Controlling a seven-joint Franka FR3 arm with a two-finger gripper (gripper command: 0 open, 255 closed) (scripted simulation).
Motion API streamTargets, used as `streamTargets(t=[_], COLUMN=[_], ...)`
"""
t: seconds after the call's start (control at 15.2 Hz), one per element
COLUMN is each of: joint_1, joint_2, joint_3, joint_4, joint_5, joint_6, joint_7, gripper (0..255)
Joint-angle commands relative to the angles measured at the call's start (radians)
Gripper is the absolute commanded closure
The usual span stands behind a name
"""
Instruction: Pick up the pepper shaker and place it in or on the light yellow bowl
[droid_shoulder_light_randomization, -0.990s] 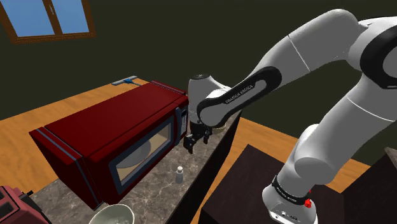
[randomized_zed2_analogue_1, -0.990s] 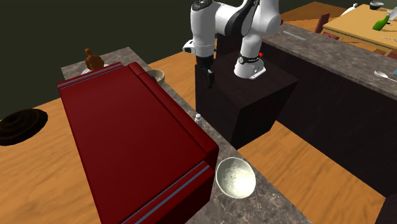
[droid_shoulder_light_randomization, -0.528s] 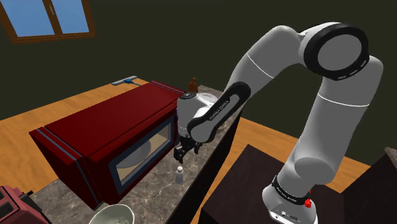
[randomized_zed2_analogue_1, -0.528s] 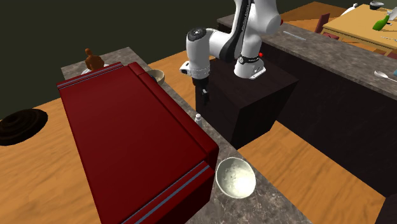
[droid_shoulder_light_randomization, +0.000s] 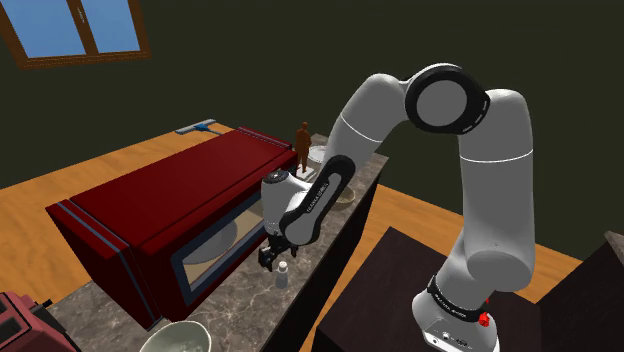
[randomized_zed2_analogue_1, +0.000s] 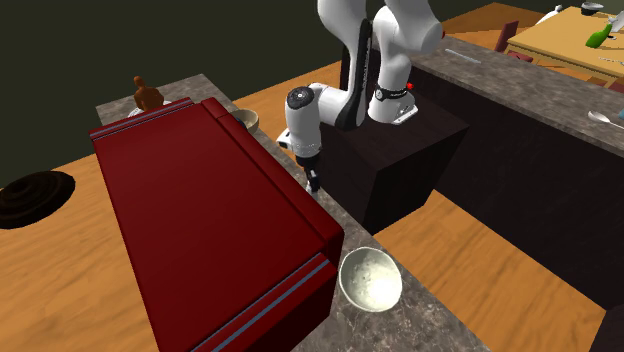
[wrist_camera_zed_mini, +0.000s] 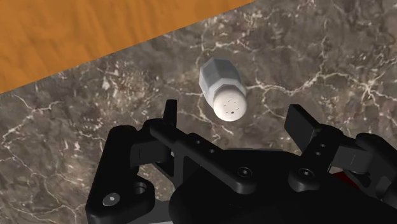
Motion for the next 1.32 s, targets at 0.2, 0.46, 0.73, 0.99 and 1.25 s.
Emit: streamTargets(t=[0.2,0.46,0.73,0.99,1.25], joint_1=[0.023,0.034,0.034,0.034,0.034], joint_2=[0.072,0.107,0.107,0.107,0.107], joint_3=[-0.028,-0.041,-0.041,-0.041,-0.041], joint_4=[0.021,0.029,0.03,0.03,0.03], joint_5=[-0.028,-0.039,-0.039,-0.039,-0.039], joint_6=[0.052,0.078,0.078,0.078,0.078], joint_7=[0.023,0.032,0.032,0.032,0.032], gripper=[0,0,0,255,255])
